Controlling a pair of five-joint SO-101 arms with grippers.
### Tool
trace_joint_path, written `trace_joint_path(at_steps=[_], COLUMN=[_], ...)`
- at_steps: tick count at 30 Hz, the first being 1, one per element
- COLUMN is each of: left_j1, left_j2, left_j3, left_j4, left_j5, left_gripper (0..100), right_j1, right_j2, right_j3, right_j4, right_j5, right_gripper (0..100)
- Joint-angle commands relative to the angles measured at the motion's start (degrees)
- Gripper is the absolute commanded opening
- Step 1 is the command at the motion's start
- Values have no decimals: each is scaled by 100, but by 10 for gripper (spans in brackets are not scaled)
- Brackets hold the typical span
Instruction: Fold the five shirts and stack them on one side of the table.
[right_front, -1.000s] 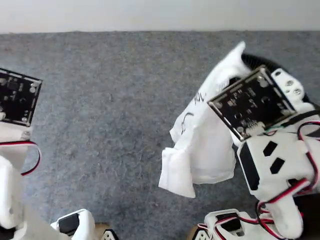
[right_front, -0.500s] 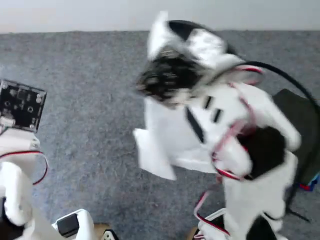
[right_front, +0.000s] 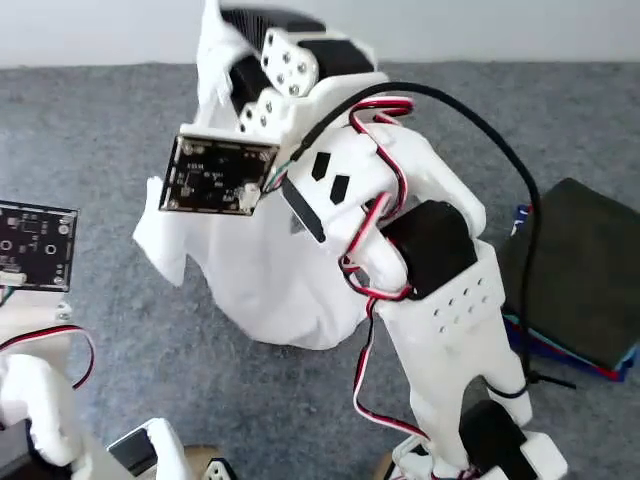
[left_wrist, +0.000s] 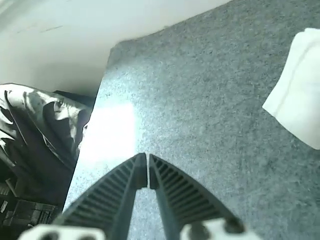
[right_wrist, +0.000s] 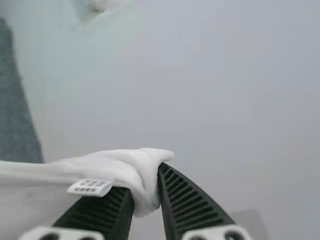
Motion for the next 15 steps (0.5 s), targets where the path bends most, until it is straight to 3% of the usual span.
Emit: trace_joint_path(at_steps=[1,7,15], left_j1=[-18,0,888], left_j2=[-26,18,624], left_j3=[127,391,769], left_j4=[-114,-114,-325], left_j5=[44,149,624], left_gripper=[15,15,15], right_j1=[242,1112,2035], right_j2=[-13,-22,-66], right_j3=[88,1512,3692], right_j4=[1534,3363,3222], right_j5=[-123,-1046,-1477], right_gripper=[9,9,9])
